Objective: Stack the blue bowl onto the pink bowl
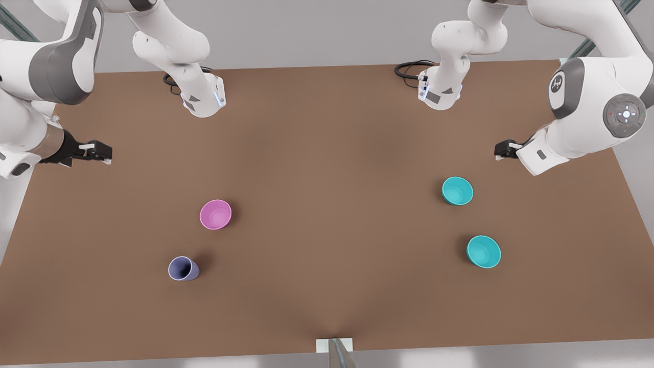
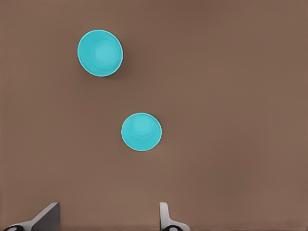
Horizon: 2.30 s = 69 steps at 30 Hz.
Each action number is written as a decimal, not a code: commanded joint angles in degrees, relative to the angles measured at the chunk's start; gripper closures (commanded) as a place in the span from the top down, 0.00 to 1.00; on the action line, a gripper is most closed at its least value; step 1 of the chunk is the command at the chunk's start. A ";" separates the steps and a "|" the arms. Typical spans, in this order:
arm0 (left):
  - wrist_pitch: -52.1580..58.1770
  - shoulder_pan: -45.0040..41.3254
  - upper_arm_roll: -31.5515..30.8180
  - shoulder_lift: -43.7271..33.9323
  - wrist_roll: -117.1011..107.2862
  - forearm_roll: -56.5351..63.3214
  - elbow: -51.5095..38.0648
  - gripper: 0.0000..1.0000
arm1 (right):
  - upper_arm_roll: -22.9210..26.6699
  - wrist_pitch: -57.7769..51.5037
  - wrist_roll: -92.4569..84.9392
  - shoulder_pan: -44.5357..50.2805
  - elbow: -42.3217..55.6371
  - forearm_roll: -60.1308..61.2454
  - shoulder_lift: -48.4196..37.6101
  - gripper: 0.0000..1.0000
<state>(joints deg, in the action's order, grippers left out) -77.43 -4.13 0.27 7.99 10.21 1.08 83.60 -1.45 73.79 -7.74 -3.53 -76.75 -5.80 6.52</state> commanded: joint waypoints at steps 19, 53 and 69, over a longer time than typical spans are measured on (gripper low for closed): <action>0.70 0.08 0.00 1.15 2.80 -0.02 0.16 1.00 | -0.13 44.16 22.68 1.68 -33.03 13.88 16.16 1.00; 1.05 0.61 0.08 2.38 3.50 -0.02 0.25 1.00 | -0.22 50.84 21.10 5.90 -34.96 13.97 24.16 0.34; 1.32 0.61 0.08 2.82 3.50 -0.02 0.25 1.00 | -5.75 42.67 38.75 18.46 -20.64 24.42 25.56 0.21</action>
<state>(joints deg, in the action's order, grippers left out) -76.12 -3.52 0.36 10.87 13.63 1.03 83.89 -7.09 117.64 14.11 13.61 -98.52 16.44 31.68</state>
